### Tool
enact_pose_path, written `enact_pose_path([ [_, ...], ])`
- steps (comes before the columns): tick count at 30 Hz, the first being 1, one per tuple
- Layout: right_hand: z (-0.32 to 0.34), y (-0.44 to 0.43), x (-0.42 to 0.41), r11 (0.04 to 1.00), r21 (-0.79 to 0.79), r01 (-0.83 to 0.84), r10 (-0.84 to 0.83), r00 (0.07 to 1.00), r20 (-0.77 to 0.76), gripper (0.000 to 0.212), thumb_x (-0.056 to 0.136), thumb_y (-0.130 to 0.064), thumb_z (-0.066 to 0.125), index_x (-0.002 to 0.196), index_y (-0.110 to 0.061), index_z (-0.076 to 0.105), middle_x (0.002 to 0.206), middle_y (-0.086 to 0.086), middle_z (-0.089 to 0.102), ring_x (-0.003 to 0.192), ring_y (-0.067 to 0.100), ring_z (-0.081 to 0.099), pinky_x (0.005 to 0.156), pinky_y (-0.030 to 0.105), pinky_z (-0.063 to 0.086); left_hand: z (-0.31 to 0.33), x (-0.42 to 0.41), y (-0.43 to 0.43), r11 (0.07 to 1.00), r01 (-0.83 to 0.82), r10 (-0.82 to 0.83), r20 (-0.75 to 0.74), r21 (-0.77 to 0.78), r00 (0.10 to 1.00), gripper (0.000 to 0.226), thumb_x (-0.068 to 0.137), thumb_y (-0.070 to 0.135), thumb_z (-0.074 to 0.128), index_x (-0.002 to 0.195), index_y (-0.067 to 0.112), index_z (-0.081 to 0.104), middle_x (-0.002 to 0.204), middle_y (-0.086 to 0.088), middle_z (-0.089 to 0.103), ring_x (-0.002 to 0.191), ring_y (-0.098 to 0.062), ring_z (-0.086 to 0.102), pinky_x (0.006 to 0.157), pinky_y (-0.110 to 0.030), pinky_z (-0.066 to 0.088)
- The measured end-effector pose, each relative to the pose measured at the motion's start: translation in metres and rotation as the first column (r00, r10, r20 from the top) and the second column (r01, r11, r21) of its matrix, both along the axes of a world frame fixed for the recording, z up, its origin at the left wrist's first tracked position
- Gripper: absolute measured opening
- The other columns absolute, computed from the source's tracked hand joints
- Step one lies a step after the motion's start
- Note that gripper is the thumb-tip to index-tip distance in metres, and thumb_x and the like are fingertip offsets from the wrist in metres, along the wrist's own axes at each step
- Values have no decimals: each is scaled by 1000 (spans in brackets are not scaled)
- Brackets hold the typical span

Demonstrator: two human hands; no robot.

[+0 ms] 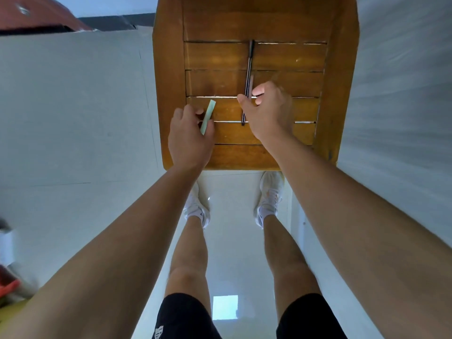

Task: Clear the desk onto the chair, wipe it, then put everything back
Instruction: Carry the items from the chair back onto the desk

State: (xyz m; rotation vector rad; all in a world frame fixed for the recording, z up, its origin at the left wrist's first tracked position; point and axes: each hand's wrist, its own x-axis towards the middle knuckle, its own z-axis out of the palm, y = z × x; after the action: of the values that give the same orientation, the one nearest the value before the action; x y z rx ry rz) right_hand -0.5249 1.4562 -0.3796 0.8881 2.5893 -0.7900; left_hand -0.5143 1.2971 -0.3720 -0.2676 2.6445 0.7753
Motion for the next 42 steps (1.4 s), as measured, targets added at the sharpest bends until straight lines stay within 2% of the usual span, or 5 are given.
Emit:
enact_pose_path([
  [16, 3, 12, 6, 993, -113, -35, 38, 999, 28, 32, 89, -38, 74, 116, -21, 71, 86, -13, 64, 67, -1, 57, 56, 12, 41, -5, -2, -15, 983, -80, 75, 34, 167, 997, 23, 92, 39, 67, 102, 19, 67, 98, 6, 66, 84, -9, 61, 69, -13, 47],
  [22, 5, 13, 9, 991, -123, -48, 50, 999, 12, 28, 90, -38, 73, 111, -20, 72, 91, -9, 69, 79, 8, 65, 68, 22, 55, -3, -1, -18, 973, -83, 78, 30, 213, 996, 22, 92, 37, 69, 102, 17, 67, 97, 5, 66, 83, -10, 61, 70, -15, 49],
  [28, 20, 1, 23, 978, -183, -101, 112, 992, 54, 22, 90, -35, 73, 105, -20, 74, 86, -10, 65, 69, 1, 56, 57, 16, 39, 18, -9, -24, 957, -165, 164, 27, 240, 986, 20, 91, 38, 69, 100, 21, 65, 96, 6, 66, 83, -9, 63, 70, -13, 48],
  [36, 157, -7, 14, 958, -216, -188, 159, 976, -146, 14, 91, -47, 68, 97, -34, 68, 79, -26, 60, 73, -2, 60, 55, 13, 42, 159, -26, -43, 954, -201, 240, -165, 223, 957, 15, 92, 37, 66, 97, 24, 61, 92, 9, 62, 80, -9, 58, 68, -15, 47],
  [42, 319, -36, -21, 874, -321, -366, 224, 887, -404, 16, 88, -50, 70, 97, -36, 67, 85, -25, 66, 79, -4, 66, 62, 11, 49, 343, -12, -72, 893, -378, 449, -406, 246, 796, 13, 89, 34, 68, 96, 28, 59, 86, 14, 59, 76, -6, 57, 60, -5, 37],
])
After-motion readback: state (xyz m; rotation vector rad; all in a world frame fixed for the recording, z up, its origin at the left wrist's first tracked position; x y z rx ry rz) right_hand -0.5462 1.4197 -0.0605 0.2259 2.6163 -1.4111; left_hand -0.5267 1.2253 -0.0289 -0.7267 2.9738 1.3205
